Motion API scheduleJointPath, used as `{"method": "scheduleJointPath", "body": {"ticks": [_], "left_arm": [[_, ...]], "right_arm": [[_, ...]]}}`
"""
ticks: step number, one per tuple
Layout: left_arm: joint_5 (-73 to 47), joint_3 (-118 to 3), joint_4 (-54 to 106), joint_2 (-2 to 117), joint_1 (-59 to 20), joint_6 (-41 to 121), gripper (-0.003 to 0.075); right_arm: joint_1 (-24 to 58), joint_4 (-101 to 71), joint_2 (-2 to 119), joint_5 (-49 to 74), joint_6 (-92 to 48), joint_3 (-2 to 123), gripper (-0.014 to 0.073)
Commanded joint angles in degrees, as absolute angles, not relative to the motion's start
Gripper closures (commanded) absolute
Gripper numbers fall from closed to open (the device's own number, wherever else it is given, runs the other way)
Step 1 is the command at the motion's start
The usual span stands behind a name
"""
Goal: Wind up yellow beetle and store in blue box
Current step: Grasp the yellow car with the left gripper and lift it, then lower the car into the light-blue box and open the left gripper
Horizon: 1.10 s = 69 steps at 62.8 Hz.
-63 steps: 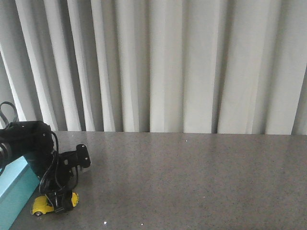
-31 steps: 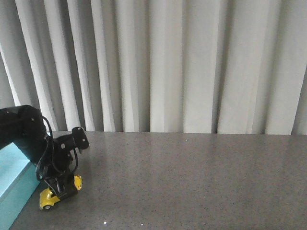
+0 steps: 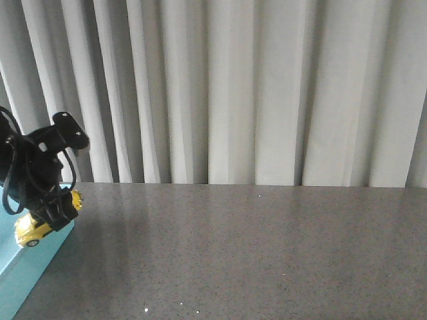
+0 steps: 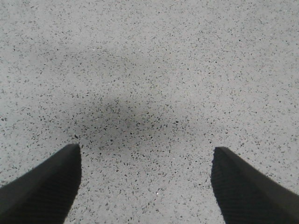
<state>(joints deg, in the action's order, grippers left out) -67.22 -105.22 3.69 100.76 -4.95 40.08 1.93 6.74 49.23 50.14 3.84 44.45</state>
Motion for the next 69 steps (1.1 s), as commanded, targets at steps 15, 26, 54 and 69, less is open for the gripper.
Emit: {"method": "scheduleJointPath", "body": {"ticks": [15,26,54,69], "left_arm": [[-61.1,-106.9,0.3,97.3,6.1,22.5,0.0492],[-58.7,-106.9,0.3,99.8,11.9,18.3,0.0492],[-56.2,-106.9,4.0,111.3,15.3,15.2,0.0492],[-54.8,-106.9,3.8,115.4,15.3,15.2,0.0476]], "right_arm": [[1.9,7.5,48.9,47.4,3.9,46.0,0.003],[1.9,7.5,48.9,47.5,3.9,46.0,0.003],[1.9,7.5,48.9,47.4,3.9,46.0,0.003],[1.9,7.5,48.9,47.4,3.9,46.0,0.003]]}}
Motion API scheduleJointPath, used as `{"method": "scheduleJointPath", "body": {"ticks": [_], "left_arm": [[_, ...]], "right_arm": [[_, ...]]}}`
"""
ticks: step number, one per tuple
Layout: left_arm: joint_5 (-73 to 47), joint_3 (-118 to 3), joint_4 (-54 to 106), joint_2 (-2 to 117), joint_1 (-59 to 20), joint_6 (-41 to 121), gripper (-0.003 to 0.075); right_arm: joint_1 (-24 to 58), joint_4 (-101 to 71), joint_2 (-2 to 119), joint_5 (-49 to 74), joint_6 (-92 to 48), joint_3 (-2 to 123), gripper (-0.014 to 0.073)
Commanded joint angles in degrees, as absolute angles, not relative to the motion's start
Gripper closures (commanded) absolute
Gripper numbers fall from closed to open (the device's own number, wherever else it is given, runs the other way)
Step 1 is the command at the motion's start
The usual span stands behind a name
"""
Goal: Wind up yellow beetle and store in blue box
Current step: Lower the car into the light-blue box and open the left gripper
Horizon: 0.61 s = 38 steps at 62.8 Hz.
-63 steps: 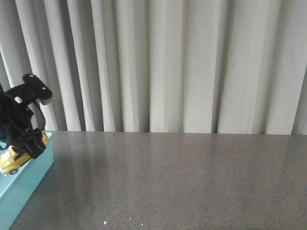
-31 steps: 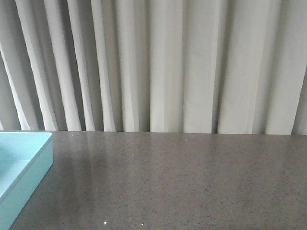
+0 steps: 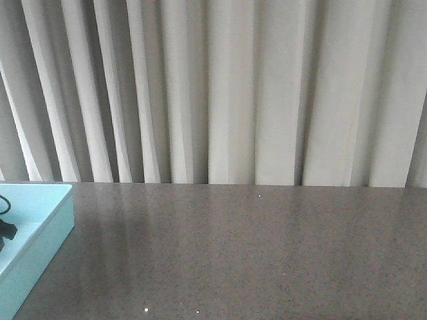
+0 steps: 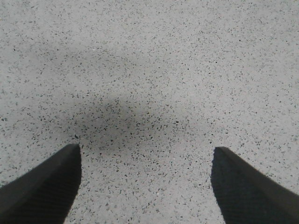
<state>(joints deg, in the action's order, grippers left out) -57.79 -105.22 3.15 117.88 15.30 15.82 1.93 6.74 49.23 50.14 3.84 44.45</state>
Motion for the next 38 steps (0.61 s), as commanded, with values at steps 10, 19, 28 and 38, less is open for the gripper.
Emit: {"method": "scheduleJointPath", "body": {"ticks": [10,19,28,38], "left_arm": [[-54.4,-106.9,3.8,115.7,15.3,15.7,0.036],[-54.2,-106.9,3.9,115.7,15.3,15.6,0.0223],[-54.6,-106.9,5.3,114.5,15.3,15.6,0.0168],[-56.9,-106.9,8.0,111.6,15.3,15.6,0.0168]], "right_arm": [[1.9,7.5,48.9,47.4,3.9,46.0,0.003],[1.9,7.5,48.9,47.4,3.9,46.0,0.003],[1.9,7.5,48.9,47.4,3.9,46.0,0.003],[1.9,7.5,48.9,47.5,3.9,46.0,0.003]]}}
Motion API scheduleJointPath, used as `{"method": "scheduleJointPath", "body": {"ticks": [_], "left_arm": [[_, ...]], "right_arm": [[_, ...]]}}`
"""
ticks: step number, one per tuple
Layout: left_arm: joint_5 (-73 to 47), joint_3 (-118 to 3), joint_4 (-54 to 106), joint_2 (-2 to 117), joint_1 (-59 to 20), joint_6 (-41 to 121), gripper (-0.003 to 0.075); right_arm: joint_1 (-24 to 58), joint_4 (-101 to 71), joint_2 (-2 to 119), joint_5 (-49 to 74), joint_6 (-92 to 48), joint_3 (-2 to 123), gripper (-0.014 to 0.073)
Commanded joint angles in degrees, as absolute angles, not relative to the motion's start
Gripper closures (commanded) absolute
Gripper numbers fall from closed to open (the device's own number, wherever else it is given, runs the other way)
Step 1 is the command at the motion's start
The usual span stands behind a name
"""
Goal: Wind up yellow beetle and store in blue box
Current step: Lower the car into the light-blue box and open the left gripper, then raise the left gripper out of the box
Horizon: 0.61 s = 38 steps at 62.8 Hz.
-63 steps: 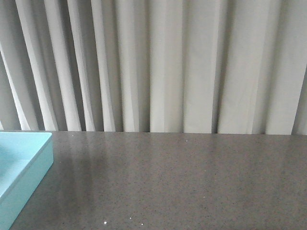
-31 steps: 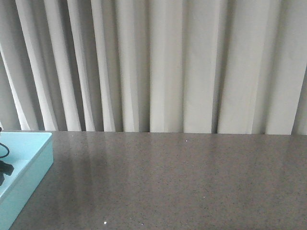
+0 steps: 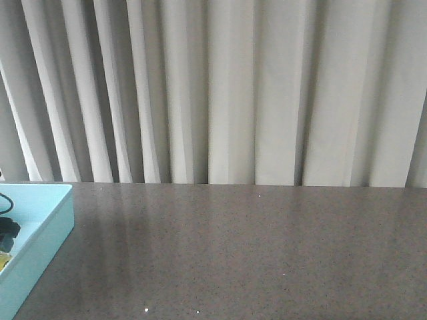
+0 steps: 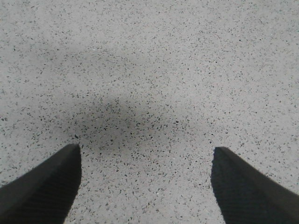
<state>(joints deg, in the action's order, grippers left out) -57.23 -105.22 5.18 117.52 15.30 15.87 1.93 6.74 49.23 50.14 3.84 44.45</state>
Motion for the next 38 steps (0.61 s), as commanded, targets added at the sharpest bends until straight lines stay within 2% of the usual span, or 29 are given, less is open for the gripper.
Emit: {"method": "scheduleJointPath", "body": {"ticks": [1,20,38], "left_arm": [[-57.3,-106.9,8.5,111.3,15.3,15.6,0.0168],[-60.7,-106.9,12.2,101.1,11.8,18.4,0.0168],[-65.8,-106.9,10.4,90.8,0.0,19.1,0.0188]], "right_arm": [[1.9,7.5,48.9,47.5,3.9,46.0,0.003],[1.9,7.5,48.9,47.5,3.9,46.0,0.003],[1.9,7.5,48.9,47.5,3.9,46.0,0.003]]}}
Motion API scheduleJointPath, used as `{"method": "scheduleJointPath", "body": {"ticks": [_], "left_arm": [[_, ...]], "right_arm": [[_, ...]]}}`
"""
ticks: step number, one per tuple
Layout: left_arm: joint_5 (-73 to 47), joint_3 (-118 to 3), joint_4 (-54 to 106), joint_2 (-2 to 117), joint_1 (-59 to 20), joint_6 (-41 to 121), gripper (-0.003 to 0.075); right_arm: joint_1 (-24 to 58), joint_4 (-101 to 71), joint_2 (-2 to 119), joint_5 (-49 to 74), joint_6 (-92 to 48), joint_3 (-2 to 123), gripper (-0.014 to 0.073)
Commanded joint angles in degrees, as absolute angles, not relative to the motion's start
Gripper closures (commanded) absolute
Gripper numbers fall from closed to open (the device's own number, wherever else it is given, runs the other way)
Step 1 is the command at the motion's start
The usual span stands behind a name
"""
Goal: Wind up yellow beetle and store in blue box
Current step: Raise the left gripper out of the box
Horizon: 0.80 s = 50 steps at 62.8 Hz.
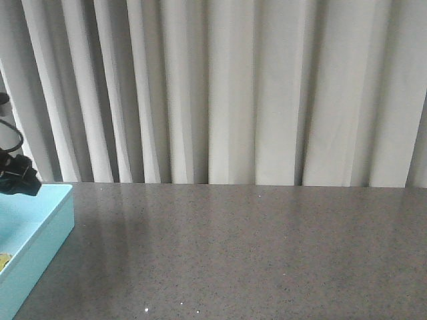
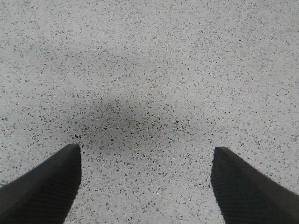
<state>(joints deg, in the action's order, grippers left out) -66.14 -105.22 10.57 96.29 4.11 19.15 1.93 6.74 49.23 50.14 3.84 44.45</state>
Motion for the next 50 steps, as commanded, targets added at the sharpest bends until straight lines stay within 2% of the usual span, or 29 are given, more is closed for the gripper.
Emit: {"method": "scheduleJointPath", "body": {"ticks": [1,11,19,33,50], "left_arm": [[-66.1,-106.9,10.1,90.1,-0.8,19.0,0.0191],[-71.7,-106.8,6.3,85.8,-7.8,14.7,0.0213],[-70.9,-102.2,2.4,80.5,-11.0,10.5,0.0218],[-61.9,-85.1,-3.4,68.4,-11.5,5.1,0.0218],[-47.9,-62.2,-2.1,54.2,-11.5,3.1,0.0218]], "right_arm": [[1.9,7.5,48.9,47.5,3.9,46.0,0.003],[1.9,7.5,48.9,47.5,3.9,46.0,0.003],[1.9,7.5,48.9,47.5,3.9,46.0,0.003],[1.9,7.5,48.9,47.5,3.9,46.0,0.003],[1.9,7.5,48.9,47.5,3.9,46.0,0.003]]}}
